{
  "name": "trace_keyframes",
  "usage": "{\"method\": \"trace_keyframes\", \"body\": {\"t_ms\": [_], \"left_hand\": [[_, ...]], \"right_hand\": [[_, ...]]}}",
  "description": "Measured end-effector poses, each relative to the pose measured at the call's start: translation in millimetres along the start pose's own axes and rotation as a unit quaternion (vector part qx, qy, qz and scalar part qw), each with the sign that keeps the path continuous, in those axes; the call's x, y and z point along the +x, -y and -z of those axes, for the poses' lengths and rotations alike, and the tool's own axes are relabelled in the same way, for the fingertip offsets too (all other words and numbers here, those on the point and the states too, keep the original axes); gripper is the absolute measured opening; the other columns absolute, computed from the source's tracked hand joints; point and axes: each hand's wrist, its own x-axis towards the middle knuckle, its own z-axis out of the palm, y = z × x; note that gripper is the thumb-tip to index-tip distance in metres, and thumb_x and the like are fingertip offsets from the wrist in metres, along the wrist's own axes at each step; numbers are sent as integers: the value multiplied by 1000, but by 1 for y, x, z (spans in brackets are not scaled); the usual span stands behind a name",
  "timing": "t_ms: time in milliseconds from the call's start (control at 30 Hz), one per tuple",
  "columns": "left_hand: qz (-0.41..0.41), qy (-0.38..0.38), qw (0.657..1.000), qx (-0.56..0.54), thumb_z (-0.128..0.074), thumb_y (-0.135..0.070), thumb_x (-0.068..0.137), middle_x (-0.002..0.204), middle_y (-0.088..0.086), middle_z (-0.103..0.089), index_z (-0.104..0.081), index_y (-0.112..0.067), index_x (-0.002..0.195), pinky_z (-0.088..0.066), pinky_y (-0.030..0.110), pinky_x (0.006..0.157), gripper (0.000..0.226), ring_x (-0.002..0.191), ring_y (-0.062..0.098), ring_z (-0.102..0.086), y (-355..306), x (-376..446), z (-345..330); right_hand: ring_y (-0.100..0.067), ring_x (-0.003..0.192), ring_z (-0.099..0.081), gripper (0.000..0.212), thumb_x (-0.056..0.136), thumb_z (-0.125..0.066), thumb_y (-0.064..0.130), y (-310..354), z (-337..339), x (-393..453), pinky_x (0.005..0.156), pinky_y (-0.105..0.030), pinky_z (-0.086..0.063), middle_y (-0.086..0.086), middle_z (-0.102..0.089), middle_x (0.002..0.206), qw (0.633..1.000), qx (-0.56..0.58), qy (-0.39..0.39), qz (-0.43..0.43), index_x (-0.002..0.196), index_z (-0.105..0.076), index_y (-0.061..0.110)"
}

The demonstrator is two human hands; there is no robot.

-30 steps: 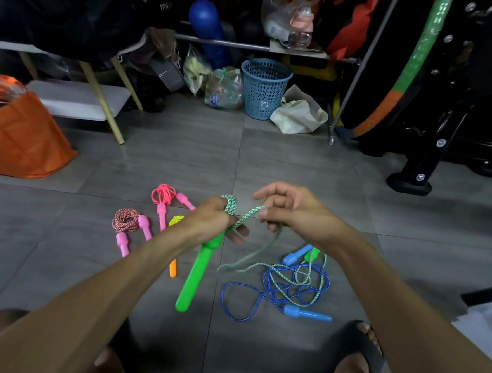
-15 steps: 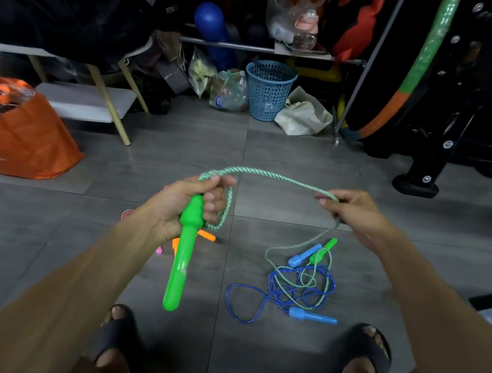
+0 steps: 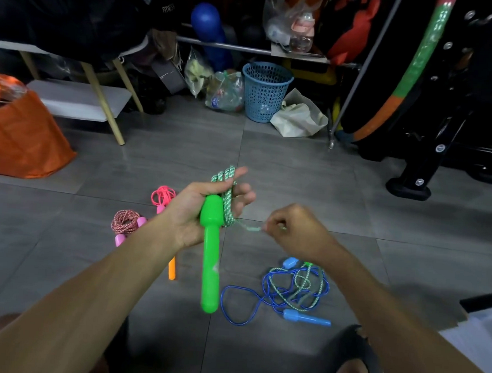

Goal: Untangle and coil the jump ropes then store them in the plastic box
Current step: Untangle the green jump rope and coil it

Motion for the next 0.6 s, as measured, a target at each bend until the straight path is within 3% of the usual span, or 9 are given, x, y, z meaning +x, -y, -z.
{"method": "trace_keyframes", "body": {"t_ms": [67, 133, 200, 300, 400, 467, 600], "left_hand": [[-14, -9, 1000, 20, -46, -5, 87, 104, 10, -72, -51, -14, 123, -54, 32, 84, 37, 92, 28, -70, 2, 2, 0], [-26, -46, 995, 90, -41, 0, 94, 119, 14, -66, -44, -12, 125, -51, 38, 94, 33, 104, 32, -66, 6, 8, 1], [-41, -92, 980, 172, -43, 2, 96, 123, 14, -63, -40, -9, 128, -46, 45, 101, 34, 109, 31, -63, 10, 14, 5], [-40, -124, 949, 287, -48, -1, 95, 119, 8, -67, -43, -1, 130, -53, 46, 87, 36, 99, 22, -69, 10, 21, 14], [-43, -114, 891, 437, -50, -4, 95, 104, 7, -72, -56, 1, 114, -53, 34, 75, 21, 71, 12, -71, 10, 16, 16], [-22, -81, 895, 439, -48, -14, 98, 94, 7, -74, -53, -8, 114, -50, 37, 75, 18, 60, 19, -69, 12, 10, 11], [48, 2, 921, 386, -43, -37, 95, 87, 18, -73, -53, -18, 123, -52, 25, 64, 36, 48, 21, -61, 18, -3, -10]], "right_hand": [[-1, 53, -43, 22, 87, -62, 17, 17, -4, -6, 57, -26, -38, -3, -57, 56, 996, 64, 48, 38, 70, -66, 4], [-7, 56, -47, 19, 87, -63, 16, 34, -1, -13, 57, -28, -41, -15, -61, 63, 984, 150, 85, 42, 75, -69, 2], [-7, 55, -48, 13, 86, -64, 11, 44, 7, -20, 53, -23, -40, -13, -61, 61, 970, 221, 99, 31, 78, -72, 5], [-7, 52, -47, 21, 85, -62, -1, 45, 20, -23, 51, -16, -39, 3, -59, 56, 956, 284, 70, -11, 87, -74, 17], [-11, 57, -50, 28, 83, -59, -6, 36, 32, -21, 60, -19, -43, -1, -65, 65, 941, 336, 17, -20, 93, -73, 16], [-10, 58, -50, 24, 84, -60, -4, 31, 38, -19, 61, -18, -45, -1, -67, 68, 928, 371, -32, -15, 94, -72, 15], [-9, 53, -47, 19, 88, -59, 0, 23, 40, -13, 56, -16, -44, -1, -69, 72, 919, 379, -110, 0, 97, -71, 12]]}}
